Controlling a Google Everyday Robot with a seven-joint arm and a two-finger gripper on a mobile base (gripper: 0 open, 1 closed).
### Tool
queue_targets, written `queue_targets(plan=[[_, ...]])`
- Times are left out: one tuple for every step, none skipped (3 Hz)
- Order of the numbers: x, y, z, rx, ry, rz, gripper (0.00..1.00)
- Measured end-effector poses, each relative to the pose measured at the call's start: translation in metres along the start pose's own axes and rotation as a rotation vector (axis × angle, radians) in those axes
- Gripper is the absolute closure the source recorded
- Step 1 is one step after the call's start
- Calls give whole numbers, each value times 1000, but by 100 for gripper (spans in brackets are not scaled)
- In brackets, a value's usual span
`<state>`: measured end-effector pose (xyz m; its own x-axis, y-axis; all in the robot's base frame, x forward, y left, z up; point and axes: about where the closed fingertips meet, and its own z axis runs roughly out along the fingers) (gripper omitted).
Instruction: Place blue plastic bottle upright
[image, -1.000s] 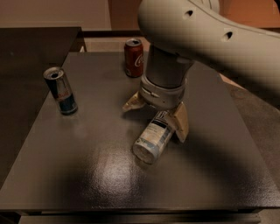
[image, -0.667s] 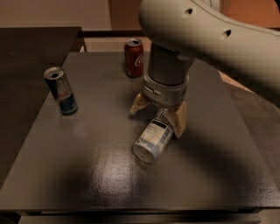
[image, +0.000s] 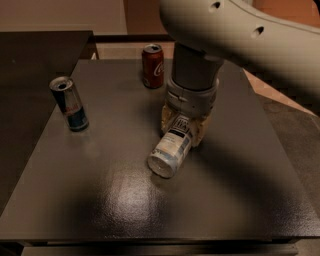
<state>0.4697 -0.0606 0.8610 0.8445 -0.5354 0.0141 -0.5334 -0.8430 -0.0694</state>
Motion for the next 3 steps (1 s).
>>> queue_targets(plan=[[3,-5,-19,61,31,-31,96],[4,-14,-45,188,87,-82,100],[14,-33,-73,369,163,-125,100]])
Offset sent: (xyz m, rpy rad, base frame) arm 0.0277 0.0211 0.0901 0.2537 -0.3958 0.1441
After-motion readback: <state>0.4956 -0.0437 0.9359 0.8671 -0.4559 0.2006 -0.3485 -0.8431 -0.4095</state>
